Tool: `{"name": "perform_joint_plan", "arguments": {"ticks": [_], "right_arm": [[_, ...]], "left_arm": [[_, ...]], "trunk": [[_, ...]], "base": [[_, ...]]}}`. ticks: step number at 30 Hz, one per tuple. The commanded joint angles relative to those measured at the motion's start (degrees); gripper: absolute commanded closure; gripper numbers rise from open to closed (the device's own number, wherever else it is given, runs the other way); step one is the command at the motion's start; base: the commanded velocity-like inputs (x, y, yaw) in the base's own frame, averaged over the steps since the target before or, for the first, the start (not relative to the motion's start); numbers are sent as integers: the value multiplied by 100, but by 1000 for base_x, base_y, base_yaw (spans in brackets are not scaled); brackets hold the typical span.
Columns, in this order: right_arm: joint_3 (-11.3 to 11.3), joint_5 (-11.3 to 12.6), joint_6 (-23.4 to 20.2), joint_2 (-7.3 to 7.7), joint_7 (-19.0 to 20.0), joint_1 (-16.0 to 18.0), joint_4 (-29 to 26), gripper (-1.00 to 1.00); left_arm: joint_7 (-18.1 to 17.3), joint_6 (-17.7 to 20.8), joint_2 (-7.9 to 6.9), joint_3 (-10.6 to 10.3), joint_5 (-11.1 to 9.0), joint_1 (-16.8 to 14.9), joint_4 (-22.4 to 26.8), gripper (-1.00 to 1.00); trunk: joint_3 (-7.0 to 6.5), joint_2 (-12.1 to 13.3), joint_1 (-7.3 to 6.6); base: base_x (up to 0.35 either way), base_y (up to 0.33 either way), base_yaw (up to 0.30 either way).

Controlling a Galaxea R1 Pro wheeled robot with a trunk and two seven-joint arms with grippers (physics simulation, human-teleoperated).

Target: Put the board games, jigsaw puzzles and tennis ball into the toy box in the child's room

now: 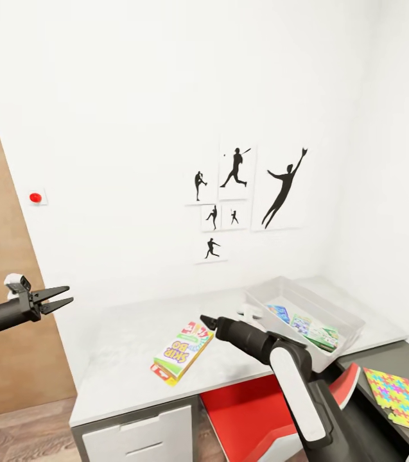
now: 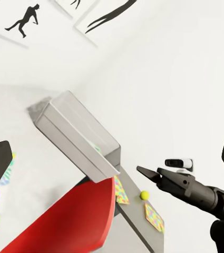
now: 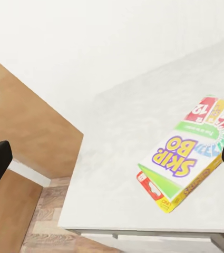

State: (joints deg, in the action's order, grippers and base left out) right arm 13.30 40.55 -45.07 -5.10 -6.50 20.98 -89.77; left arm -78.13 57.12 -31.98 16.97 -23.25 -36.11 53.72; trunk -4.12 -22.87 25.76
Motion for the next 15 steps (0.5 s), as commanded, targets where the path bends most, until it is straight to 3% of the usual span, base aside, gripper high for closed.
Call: {"name": "perform_joint_plan", "arguments": {"ticks": [1,15], "right_arm": [[20,60,-17,-1,-63,2,-5,-100],[38,60,-19,14,-70,2,6,-100]], "left_arm": [[-9,54,-1,-1,-16,-1,-2,-100],[-9,53,-1,0,-21,-1,-2,-100]], "trunk": [[8,-5,2],[127,-5,2]], "base": [[0,59,0],[0,73,0]]}}
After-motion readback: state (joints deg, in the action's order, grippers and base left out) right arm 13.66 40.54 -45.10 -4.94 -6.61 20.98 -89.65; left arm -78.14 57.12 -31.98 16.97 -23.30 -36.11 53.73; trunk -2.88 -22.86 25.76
